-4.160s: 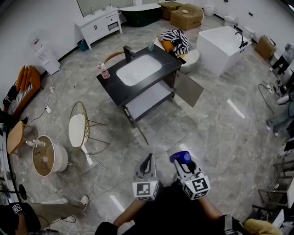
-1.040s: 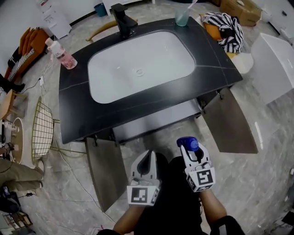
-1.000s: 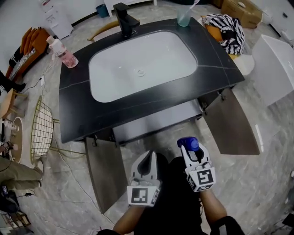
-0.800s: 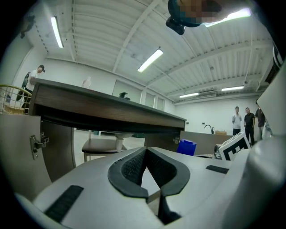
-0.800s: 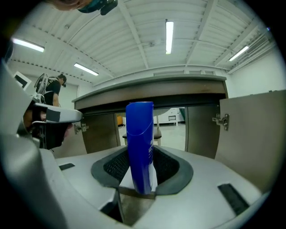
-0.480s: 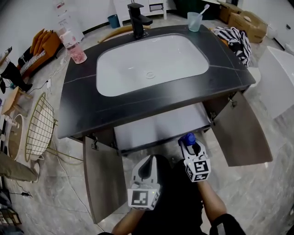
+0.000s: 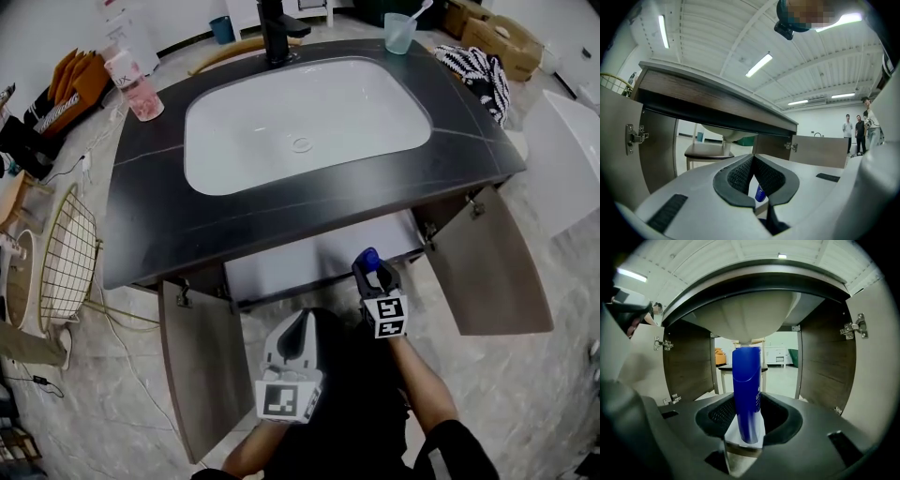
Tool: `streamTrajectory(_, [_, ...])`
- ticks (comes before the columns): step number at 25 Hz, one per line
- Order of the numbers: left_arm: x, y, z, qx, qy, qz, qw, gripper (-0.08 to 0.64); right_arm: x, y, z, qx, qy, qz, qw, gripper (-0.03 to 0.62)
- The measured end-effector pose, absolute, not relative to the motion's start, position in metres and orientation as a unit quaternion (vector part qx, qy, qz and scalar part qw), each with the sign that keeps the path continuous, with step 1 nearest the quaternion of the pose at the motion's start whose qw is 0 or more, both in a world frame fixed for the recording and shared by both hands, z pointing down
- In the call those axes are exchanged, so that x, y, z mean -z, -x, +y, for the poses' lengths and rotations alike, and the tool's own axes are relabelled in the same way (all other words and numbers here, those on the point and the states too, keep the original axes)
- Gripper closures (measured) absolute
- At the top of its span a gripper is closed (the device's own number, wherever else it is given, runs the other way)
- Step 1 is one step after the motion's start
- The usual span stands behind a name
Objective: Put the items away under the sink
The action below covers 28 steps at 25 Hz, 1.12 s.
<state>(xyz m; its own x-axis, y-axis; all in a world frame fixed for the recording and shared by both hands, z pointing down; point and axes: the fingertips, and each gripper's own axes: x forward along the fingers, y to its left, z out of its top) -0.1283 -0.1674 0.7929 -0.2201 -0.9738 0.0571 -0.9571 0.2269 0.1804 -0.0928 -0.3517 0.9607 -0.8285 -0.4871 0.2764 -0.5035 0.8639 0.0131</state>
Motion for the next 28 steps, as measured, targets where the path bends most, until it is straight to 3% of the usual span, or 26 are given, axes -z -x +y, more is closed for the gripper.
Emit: streamTrajectory(28, [-0.811,0.165,-0.174,0.062,-0.607,-0.787,0.093,0.545,-1.083,0.147,-0.407,-0.031,-0.262,-0.944,0.198,0.439])
